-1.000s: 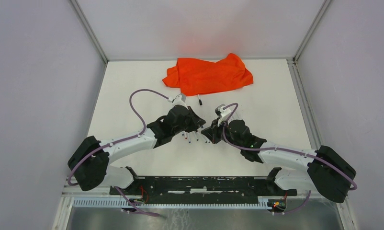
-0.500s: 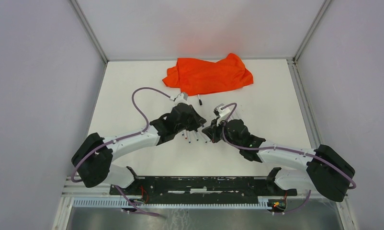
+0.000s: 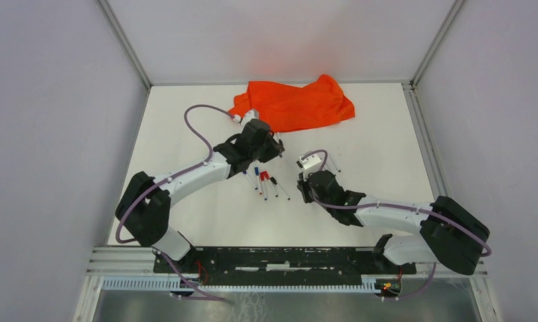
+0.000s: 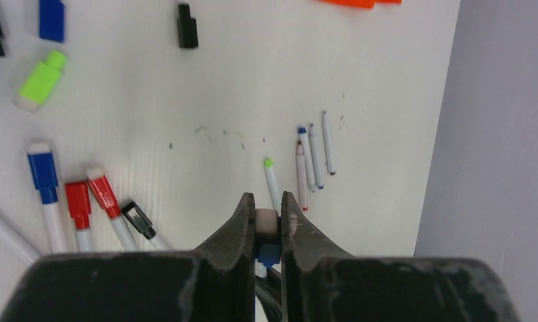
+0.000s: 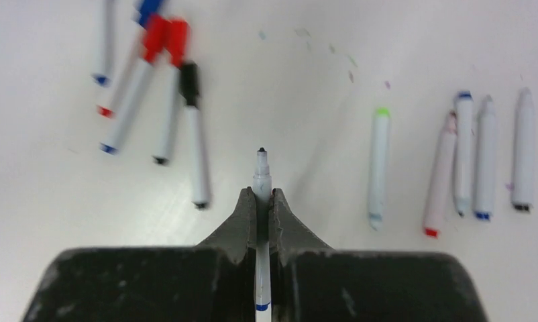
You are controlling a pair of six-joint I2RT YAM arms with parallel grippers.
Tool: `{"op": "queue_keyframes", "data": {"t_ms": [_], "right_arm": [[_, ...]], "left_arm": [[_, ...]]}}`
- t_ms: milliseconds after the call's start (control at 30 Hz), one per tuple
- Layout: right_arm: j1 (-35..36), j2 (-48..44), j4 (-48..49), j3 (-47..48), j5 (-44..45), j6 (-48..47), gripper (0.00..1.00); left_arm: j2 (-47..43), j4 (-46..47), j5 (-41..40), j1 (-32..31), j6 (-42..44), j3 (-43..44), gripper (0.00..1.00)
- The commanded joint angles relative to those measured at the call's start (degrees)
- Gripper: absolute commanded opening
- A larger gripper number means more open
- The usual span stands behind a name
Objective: Open the pen caps
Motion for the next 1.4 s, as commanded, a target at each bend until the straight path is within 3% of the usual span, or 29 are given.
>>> {"op": "queue_keyframes", "data": {"t_ms": [0, 233, 467, 700, 1133, 1367], "right_arm": [[0.2, 1.6, -10.0, -1.8, 8.4, -2.6, 0.0], [0.3, 1.1, -10.3, -1.3, 9.4, -2.6, 0.0], [0.1, 3.8, -12.2, 3.4, 9.9, -3.6, 0.0], [-2.0, 8.2, -12.6, 8.0, 8.9, -5.2, 0.0], [-7.5, 14.2, -11.3, 11.1, 4.0, -6.9, 0.0], [-9.3, 16.1, -9.2, 10.1, 1.1, -7.6, 0.05]], "left_arm": [[0.9, -3.6, -4.5, 2.5, 1.0, 6.0, 0.02], [2.3, -7.3, -4.5, 3.5, 4.1, 8.1, 0.02], [7.4, -16.6, -9.5, 5.6, 10.2, 9.9, 0.02], [8.9, -20.1, -13.6, 9.7, 12.9, 9.3, 0.03], [14.3, -21.7, -13.5, 13.7, 16.3, 12.3, 0.15], [16.1, -21.4, -13.1, 15.1, 16.9, 12.8, 0.22]]}}
